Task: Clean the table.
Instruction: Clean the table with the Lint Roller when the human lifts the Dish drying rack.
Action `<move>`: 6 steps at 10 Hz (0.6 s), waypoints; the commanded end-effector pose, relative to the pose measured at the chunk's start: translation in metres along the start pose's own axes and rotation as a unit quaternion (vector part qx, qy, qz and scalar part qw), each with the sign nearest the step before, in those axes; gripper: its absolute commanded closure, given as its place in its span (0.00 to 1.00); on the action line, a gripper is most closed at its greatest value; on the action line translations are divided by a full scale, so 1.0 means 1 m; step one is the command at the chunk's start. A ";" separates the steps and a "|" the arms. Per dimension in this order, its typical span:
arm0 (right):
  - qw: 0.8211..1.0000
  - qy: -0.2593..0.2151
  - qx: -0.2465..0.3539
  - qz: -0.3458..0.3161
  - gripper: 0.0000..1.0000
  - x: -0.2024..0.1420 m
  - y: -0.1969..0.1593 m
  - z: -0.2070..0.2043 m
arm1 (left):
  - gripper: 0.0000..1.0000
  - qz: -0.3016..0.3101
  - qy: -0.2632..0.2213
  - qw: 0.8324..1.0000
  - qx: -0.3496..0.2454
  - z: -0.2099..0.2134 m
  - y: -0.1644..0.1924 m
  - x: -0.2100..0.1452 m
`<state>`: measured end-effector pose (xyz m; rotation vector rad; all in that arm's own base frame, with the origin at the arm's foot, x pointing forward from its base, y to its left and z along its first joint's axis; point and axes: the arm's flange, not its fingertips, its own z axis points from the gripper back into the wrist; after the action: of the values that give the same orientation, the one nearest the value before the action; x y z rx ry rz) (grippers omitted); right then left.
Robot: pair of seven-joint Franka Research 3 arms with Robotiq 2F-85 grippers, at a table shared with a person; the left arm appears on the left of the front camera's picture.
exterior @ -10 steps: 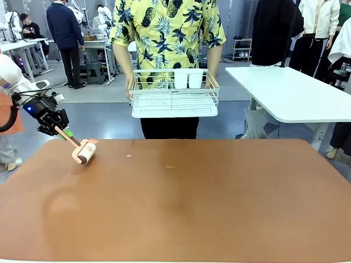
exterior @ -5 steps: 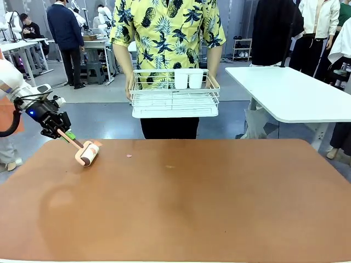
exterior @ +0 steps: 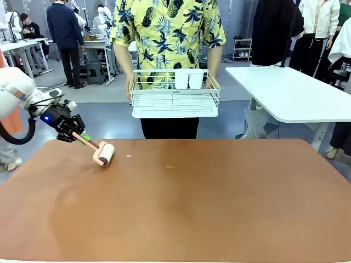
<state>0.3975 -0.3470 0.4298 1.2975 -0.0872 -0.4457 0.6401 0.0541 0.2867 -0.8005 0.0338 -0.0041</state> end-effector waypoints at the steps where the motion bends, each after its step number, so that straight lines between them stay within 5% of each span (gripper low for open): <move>1: 1.000 -0.001 -0.001 0.003 0.00 -0.001 0.003 0.001 | 0.81 -0.002 -0.021 1.000 0.020 -0.021 -0.012 -0.010; 6: 1.000 -0.001 -0.001 0.003 0.00 -0.001 0.003 0.001 | 0.81 0.002 0.002 1.000 0.028 -0.076 -0.043 -0.006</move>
<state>0.3975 -0.3470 0.4298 1.2975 -0.0871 -0.4456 0.6375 -0.0203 0.2904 -0.7742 0.0058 -0.0201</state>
